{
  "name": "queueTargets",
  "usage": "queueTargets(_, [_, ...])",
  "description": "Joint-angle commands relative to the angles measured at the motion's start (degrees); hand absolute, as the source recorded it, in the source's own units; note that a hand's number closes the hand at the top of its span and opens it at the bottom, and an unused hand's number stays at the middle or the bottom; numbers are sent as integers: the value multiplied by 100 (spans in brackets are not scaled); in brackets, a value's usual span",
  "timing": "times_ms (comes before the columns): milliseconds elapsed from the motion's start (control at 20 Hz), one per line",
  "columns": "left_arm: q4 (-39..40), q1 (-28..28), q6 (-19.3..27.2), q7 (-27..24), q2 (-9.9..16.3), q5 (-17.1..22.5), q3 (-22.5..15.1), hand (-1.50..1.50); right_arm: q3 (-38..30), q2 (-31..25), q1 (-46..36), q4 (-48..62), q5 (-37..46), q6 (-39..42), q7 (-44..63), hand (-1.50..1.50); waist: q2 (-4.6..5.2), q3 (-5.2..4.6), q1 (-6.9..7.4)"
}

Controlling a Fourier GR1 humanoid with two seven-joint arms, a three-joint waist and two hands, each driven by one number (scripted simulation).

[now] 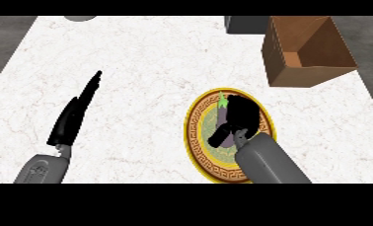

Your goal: Pick the eggplant from the plate and place it in the cardboard box

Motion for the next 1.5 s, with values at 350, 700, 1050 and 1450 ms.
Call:
queueTargets(350, [130,-325,-75,135,-203,-228,91,0,357,-51,-689,244,856,-124,-1186,150,62,23,75])
queueTargets(700, [-33,-7,-43,-6,-243,-307,72,0,790,208,-1225,663,1234,-831,-2604,150,42,23,87])
queueTargets(1050, [112,1,-150,-136,-194,-259,306,0,445,-312,-1271,-1511,1525,218,-1873,150,-7,18,-71])
queueTargets(1450, [23,245,-357,-196,-82,-206,411,0,-270,-640,-1469,-2904,2000,1105,-838,150,-3,17,-68])
